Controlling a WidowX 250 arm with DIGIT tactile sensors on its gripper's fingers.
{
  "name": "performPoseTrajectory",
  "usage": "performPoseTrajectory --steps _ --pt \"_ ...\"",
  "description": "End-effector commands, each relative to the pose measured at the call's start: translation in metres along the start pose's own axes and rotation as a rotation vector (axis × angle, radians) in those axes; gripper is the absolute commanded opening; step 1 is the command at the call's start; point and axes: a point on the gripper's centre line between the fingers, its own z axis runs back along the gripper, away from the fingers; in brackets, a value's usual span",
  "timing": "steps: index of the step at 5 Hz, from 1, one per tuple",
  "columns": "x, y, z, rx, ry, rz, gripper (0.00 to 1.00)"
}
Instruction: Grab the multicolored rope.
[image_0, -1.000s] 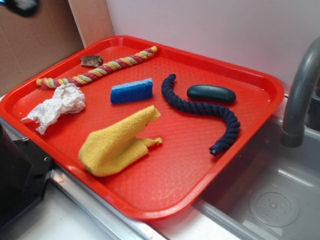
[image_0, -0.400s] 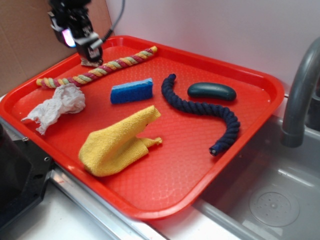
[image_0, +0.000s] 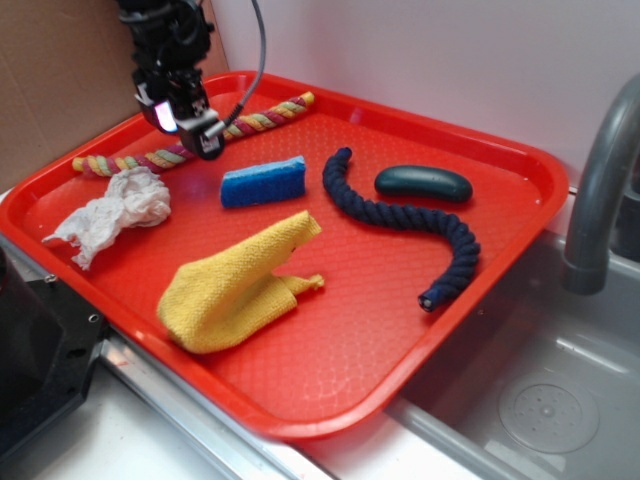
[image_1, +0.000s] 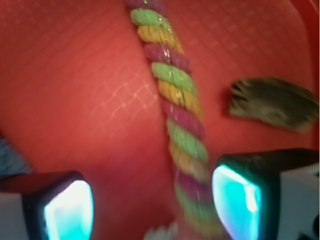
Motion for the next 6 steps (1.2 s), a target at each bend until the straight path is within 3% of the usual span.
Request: performPoseTrajectory --steps 1,2,4,5,6 --pt "0.003 -0.011 -0.026 0.007 0.015 -0.016 0.99" --pt "0.003 -0.013 -0.027 0.016 0.010 -0.015 0.00" --pt "-0.002 -0.021 0.019 0.066 -0.089 0.013 0.00" --pt "-0.010 -0.033 0.064 0.091 -0.156 0.020 0.00" --pt "-0.014 -0.055 0.099 0.108 -0.170 0.027 0.00"
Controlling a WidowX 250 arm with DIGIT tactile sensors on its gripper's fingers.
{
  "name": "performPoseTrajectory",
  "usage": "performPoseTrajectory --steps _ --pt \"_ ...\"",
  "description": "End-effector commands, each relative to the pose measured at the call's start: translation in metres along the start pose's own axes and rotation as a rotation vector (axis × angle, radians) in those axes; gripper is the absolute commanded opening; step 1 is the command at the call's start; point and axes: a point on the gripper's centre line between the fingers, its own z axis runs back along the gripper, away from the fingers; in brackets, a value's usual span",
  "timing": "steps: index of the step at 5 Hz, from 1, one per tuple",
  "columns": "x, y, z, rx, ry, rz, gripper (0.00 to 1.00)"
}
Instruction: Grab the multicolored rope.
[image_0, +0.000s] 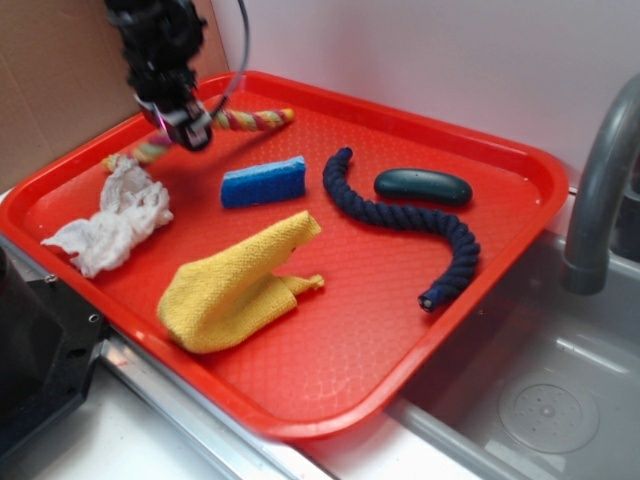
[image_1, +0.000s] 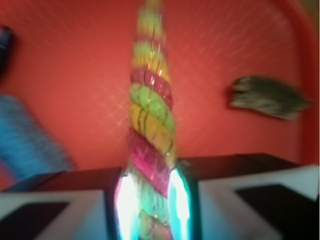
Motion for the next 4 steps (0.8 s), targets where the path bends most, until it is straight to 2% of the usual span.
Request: performPoseTrajectory --steps 1,2,3,4 --pt "0.014 -0.049 0.094 0.085 0.058 0.233 0.00" --pt "0.017 -0.058 0.122 0.000 0.153 0.471 0.00" --pt "0.004 -0.067 0.136 -0.033 0.130 0.507 0.00" --pt "-0.005 -0.078 0.140 0.082 0.063 0.471 0.00"
